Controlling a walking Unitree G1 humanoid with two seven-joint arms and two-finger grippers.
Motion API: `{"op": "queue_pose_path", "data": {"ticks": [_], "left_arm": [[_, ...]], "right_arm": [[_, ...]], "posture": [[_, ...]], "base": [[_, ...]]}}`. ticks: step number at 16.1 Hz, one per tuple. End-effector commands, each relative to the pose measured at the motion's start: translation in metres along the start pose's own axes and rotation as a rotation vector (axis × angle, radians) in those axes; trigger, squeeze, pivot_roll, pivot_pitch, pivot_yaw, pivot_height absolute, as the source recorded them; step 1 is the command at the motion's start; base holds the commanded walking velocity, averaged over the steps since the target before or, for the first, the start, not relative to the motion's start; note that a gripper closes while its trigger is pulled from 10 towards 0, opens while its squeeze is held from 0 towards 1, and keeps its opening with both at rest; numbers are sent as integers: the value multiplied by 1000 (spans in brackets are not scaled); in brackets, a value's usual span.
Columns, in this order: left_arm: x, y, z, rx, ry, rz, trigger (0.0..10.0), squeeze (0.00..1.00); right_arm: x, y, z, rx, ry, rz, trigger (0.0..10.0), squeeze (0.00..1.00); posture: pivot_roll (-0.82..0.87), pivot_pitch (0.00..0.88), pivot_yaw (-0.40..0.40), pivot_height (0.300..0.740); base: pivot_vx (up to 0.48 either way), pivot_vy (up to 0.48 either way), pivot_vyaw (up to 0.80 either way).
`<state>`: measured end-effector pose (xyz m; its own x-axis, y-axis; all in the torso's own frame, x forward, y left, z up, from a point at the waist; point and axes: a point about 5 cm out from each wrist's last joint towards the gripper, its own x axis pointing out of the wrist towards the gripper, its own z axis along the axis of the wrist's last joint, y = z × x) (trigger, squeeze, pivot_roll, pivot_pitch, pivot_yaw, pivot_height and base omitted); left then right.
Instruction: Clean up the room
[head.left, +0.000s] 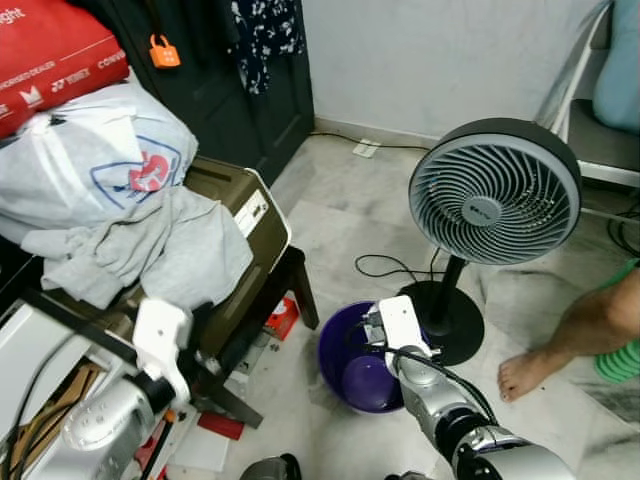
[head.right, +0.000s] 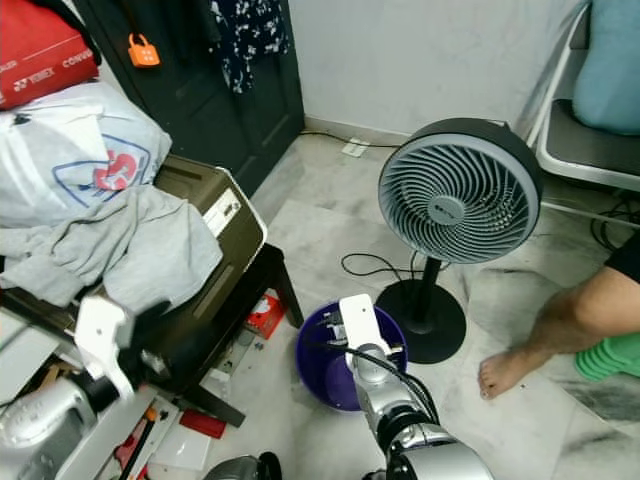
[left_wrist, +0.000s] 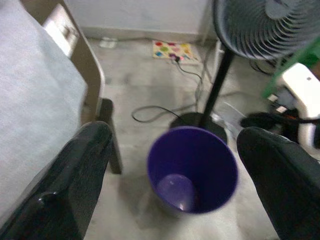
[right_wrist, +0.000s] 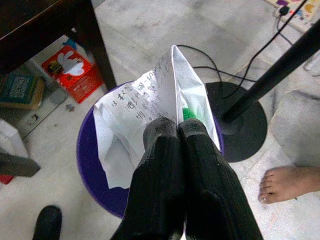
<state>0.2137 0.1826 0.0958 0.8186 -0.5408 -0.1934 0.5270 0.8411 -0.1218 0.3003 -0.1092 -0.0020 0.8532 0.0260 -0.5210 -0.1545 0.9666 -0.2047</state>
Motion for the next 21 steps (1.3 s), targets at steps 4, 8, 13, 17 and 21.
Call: {"op": "queue_pose_path", "data": {"ticks": [4,8,13,17,21], "left_arm": [[-5,-9,0,65,52,-90,10000,0],[-16,-6,3,78,76,-87,10000,0],[-21,-5,5,82,94,-76,10000,0],[-20,-4,6,81,93,-71,10000,0],[-17,-2,7,79,80,-49,10000,0]], "right_arm": [[-1,-3,-13,0,101,-32,10000,0],[-1,-4,-16,-1,124,-40,10000,0],[-3,-32,-23,13,172,-236,10000,0],[-1,-52,-8,-23,81,-366,10000,698],[1,-59,5,-10,14,-391,10000,620]], "posture": [[134,178,147,740],[173,199,181,740],[187,203,198,740],[182,206,200,740],[178,205,194,740]], "base": [[0,0,0],[0,0,0],[0,0,0],[0,0,0],[0,0,0]]}}
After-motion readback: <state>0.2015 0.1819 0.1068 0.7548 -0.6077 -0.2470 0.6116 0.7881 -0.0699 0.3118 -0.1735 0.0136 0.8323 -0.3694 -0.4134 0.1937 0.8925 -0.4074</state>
